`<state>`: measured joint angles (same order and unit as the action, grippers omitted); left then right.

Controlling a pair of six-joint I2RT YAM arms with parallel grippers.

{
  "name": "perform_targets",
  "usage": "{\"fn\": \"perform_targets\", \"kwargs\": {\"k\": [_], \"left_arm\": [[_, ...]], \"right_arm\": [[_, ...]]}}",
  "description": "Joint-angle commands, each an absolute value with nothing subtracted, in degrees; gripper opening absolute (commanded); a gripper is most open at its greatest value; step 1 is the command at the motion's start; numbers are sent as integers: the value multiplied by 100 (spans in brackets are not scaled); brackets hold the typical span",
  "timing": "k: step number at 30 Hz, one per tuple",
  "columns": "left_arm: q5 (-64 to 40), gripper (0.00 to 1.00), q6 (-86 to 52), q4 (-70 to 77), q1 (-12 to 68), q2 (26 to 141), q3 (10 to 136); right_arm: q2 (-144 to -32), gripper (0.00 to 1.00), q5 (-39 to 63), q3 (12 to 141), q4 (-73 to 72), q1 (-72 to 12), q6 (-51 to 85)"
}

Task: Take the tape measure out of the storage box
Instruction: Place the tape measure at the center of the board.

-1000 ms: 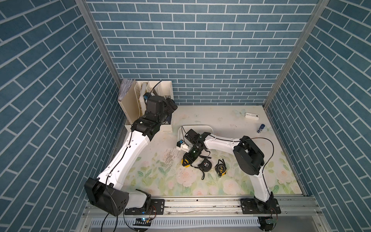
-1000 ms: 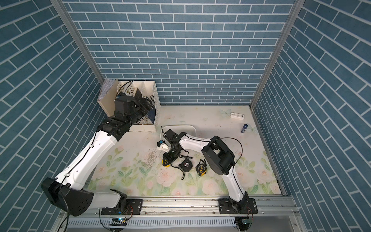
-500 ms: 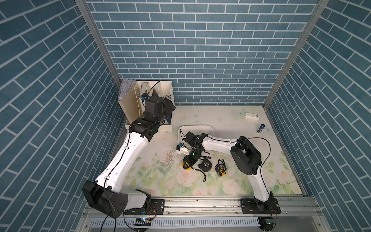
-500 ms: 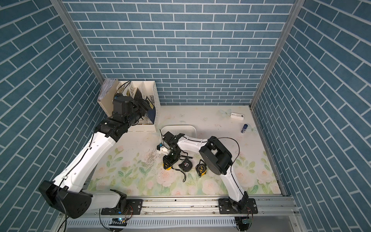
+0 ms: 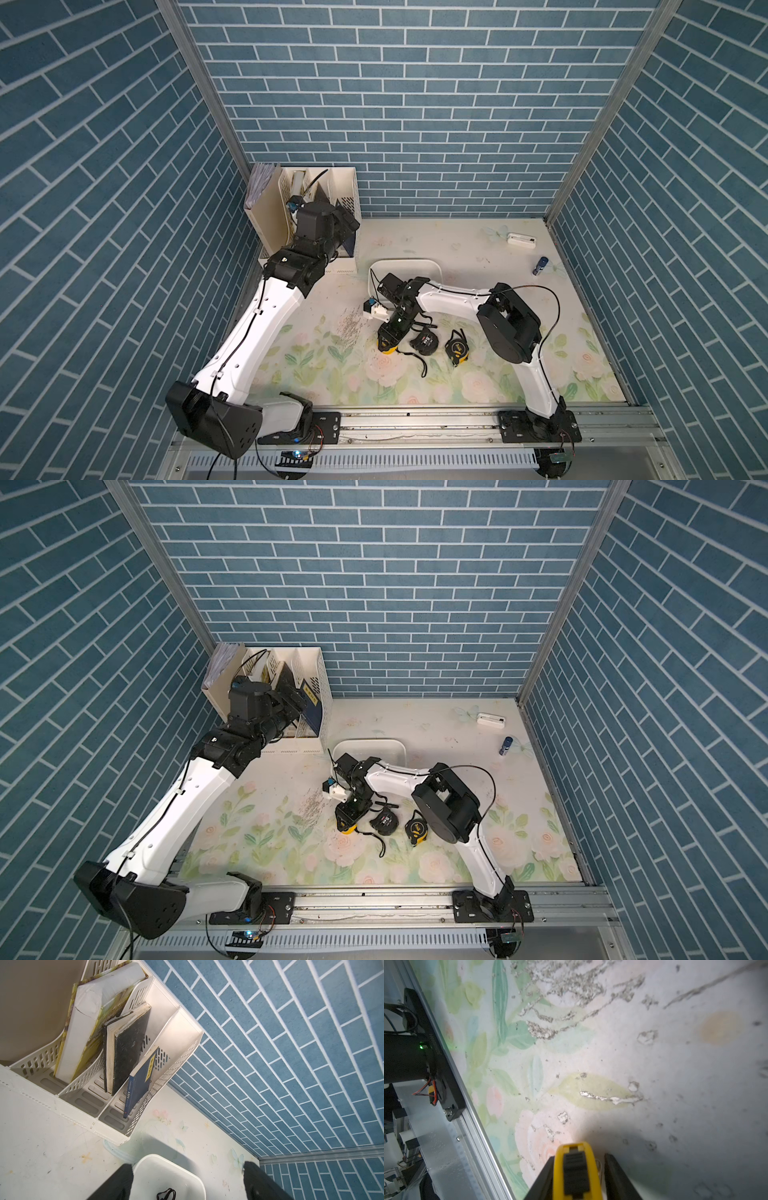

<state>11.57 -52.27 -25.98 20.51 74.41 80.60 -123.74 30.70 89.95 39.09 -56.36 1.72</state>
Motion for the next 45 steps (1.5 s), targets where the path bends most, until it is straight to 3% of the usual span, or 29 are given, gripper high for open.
{"fn": "perform_targets", "kwargs": {"k": [1, 19, 31, 40, 45], "left_arm": [[1213, 88, -5239, -2628, 2004, 7352, 7978], [1090, 89, -5269, -2505, 1986, 7324, 7857], [1088, 89, -5253, -2514, 1978, 7281, 7892], [1114, 92, -5111, -2634, 1978, 7384, 7989], [737, 92, -5023, -2795, 1978, 7885, 8048]], "right_arm": [[-12404, 45, 2576, 8958, 4061, -5662, 0], [-11921, 60, 1604, 8899, 3942, -5643, 298], [-11535, 84, 1380, 8674, 3872, -5650, 403], [-9928, 90, 1431, 7865, 3331, -5603, 608], [-8333, 89, 1134, 7242, 3163, -4998, 993]]}}
